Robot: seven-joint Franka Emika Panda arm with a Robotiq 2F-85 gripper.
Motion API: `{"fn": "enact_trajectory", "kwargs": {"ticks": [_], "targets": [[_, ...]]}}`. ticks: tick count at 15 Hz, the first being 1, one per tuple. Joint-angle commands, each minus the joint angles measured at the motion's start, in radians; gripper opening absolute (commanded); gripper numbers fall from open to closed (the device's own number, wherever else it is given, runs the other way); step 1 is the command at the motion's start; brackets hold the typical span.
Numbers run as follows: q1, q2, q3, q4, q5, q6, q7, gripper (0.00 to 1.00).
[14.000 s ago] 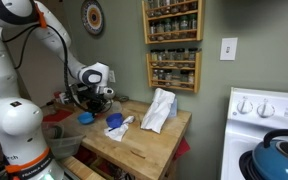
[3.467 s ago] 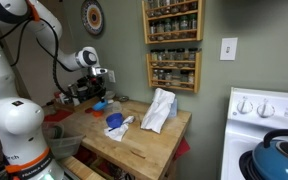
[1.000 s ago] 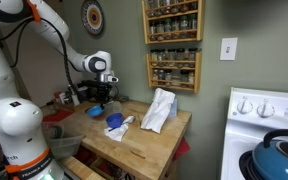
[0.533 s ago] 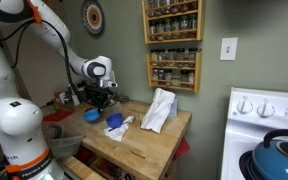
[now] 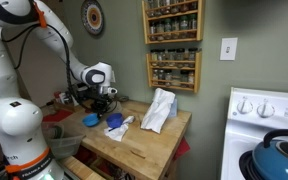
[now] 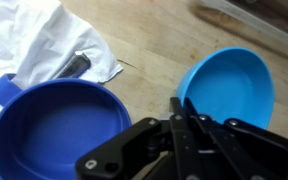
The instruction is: Take the orange cup out of the bowl then pour the liquid in the other bowl into the cup
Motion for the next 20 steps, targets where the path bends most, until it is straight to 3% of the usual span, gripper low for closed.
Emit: {"fn": "enact_trajectory", "kwargs": {"ticks": [1, 5, 7, 16, 18, 20], "targets": [[-0.003, 0.015, 0.007, -0.028, 0.041, 0.065, -0.007, 0.01], [-0.004, 0.031, 0.012, -0.034, 0.044, 0.088, -0.001, 0.01], [-0.006, 0.032, 0.014, -0.031, 0.046, 0.083, -0.007, 0.3], [0.016, -0.131, 0.016, -0.008, 0.073, -0.046, -0.053, 0.96], [0.038, -0.172, 0.01, 0.027, 0.126, -0.165, -0.056, 1.0], [0.061, -0.21, 0.019, 0.048, 0.149, -0.209, -0.004, 1.0]]}}
